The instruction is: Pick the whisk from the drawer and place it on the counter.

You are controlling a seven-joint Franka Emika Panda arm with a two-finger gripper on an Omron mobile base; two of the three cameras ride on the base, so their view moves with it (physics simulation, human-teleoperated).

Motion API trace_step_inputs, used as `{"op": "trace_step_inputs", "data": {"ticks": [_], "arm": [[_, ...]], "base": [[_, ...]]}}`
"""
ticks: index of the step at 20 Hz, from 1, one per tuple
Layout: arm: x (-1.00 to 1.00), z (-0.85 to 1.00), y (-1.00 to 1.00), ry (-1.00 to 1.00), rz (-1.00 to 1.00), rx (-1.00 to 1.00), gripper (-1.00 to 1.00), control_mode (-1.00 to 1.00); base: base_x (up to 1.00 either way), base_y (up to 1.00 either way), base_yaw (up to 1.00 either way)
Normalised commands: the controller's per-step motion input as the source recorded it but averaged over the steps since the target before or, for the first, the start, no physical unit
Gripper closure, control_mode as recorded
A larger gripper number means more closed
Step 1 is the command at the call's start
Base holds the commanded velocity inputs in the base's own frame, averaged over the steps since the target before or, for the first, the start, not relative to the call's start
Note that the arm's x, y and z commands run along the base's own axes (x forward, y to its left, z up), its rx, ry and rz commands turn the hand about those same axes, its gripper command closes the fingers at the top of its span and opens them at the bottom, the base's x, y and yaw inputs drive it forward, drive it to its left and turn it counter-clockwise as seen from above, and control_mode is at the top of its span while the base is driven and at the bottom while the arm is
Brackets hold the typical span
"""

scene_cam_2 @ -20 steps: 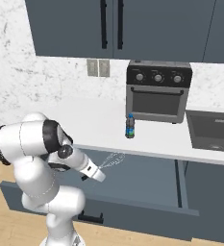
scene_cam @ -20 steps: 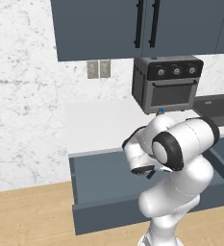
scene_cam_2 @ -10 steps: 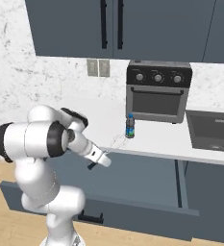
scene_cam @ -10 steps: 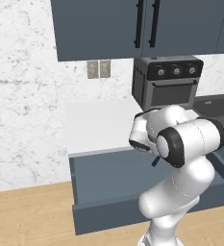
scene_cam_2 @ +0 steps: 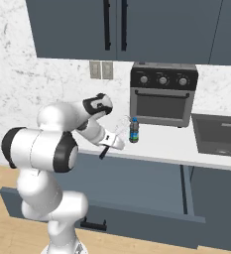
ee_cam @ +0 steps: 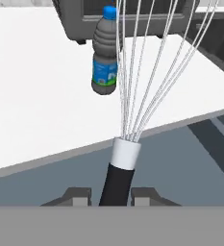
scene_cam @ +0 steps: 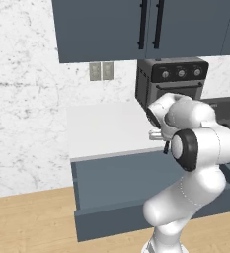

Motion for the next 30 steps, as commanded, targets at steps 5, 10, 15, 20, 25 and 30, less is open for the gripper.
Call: {"op": "trace_step_inputs", "data": {"ticks": [5,10,15,20,25,30], "arm": [[0.01,0.22,0.10,0.10,0.38,-0.72,1.00,-1.00],[0.19,0.28,0.23,0.39,0.38,-0.78,1.00,-1.00],[0.57,0.26,0.28,0.60,0.34,-0.53,1.00,-1.00],[0.81,0.96,0.26,0.58,0.19,-0.22,1.00,-1.00],[0.86,1.00,0.01,0.36,0.09,-0.01,1.00,-1.00],[0.92,1.00,0.13,0.31,0.05,0.00,1.00,-1.00]], "base": [[0.00,0.00,0.00],[0.00,0.00,0.00],[0.00,0.00,0.00],[0.00,0.00,0.00],[0.00,0.00,0.00],[0.00,0.00,0.00]]}}
